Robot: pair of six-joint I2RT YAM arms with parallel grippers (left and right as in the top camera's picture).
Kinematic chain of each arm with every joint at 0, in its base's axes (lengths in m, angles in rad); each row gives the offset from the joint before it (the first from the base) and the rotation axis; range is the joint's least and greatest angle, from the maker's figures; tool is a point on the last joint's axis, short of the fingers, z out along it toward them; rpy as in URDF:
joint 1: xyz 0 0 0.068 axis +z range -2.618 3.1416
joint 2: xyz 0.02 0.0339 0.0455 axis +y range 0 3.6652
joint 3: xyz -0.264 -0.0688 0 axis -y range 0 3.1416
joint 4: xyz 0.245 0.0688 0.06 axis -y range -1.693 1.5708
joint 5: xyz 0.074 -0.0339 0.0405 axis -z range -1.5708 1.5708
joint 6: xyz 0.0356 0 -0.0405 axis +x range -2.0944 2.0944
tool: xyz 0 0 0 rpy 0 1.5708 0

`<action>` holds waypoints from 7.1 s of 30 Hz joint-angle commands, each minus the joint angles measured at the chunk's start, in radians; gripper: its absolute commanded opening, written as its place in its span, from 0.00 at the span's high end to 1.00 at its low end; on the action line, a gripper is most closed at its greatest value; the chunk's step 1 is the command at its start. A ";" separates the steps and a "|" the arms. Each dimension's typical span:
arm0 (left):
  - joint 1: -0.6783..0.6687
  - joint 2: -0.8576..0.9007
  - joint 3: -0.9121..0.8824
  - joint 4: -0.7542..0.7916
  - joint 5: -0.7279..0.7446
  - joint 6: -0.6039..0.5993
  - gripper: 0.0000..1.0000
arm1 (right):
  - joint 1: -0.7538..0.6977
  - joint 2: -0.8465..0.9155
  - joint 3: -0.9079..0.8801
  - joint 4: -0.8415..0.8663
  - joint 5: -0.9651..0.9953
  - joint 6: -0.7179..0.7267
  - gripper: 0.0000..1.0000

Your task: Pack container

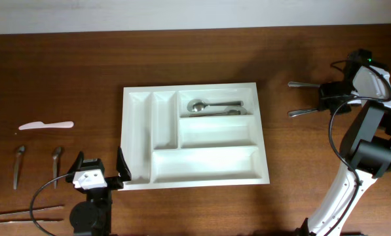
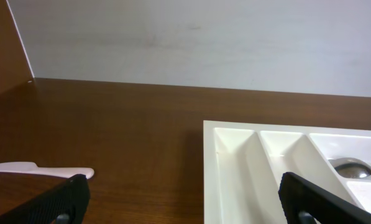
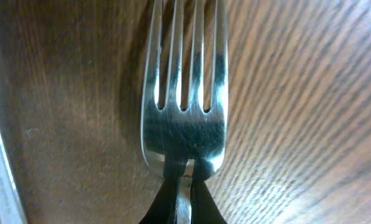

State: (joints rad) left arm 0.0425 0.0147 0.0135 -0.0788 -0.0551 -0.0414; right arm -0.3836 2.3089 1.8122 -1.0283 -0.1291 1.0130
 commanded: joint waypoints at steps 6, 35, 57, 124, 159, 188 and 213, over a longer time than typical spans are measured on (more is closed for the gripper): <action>0.007 -0.010 -0.005 -0.001 0.011 0.019 0.01 | 0.050 -0.003 0.066 -0.023 -0.103 -0.003 0.96; 0.007 -0.010 -0.005 -0.001 0.010 0.020 0.01 | 0.586 -0.264 0.240 -0.528 -0.024 0.491 0.95; 0.007 -0.010 -0.005 -0.001 0.010 0.019 0.01 | 0.776 -0.253 0.069 -0.463 -0.003 0.892 0.91; 0.007 -0.010 -0.005 -0.001 0.010 0.019 0.01 | 0.005 -0.143 0.023 0.468 -0.261 -0.397 0.10; 0.007 -0.010 -0.005 -0.001 0.010 0.019 0.01 | 0.082 0.054 0.022 0.633 -0.082 -0.403 0.96; 0.007 -0.010 -0.005 -0.001 0.011 0.019 0.01 | 0.080 0.055 0.022 0.428 0.059 -0.358 0.96; 0.007 -0.010 -0.005 -0.001 0.010 0.019 0.01 | 0.080 0.055 0.022 0.080 0.205 -0.359 0.94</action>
State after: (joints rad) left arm 0.0425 0.0147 0.0135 -0.0788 -0.0555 -0.0414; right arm -0.3058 2.3436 1.8576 -0.8944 -0.0441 0.6518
